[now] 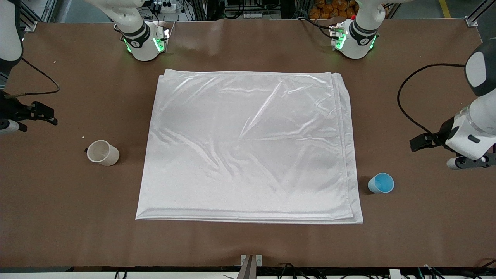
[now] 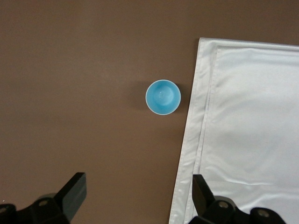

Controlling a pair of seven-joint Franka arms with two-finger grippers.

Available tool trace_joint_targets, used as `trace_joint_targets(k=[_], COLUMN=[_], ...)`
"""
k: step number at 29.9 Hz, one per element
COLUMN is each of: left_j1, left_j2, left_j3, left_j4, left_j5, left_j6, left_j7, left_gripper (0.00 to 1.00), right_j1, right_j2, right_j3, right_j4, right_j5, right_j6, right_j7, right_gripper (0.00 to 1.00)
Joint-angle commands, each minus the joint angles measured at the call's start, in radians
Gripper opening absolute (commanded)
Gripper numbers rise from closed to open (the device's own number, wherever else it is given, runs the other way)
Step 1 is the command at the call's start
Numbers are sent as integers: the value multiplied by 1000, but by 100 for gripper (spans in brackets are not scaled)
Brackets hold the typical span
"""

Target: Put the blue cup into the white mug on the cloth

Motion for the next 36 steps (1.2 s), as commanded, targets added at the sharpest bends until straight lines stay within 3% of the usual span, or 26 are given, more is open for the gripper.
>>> trace_joint_targets(k=[1, 9, 26, 36], left_j1=[26, 37, 74, 69], left_j2=[34, 74, 235, 289], left_j3=[-1, 1, 1, 1], left_j4=[-42, -147, -116, -78], left_j5=[26, 26, 17, 15], left_j6=[90, 272, 370, 382], left_j7=[12, 12, 9, -2], left_gripper=[100, 100, 100, 100], right_j1=[-31, -56, -76, -78], right_j2=[3, 54, 224, 293], right_j3=[4, 4, 4, 4], right_j4=[-82, -115, -116, -118], right_j5=[18, 13, 6, 3], right_j6=[90, 122, 285, 329], right_j7=[-161, -349, -850, -922], right_gripper=[100, 100, 100, 100])
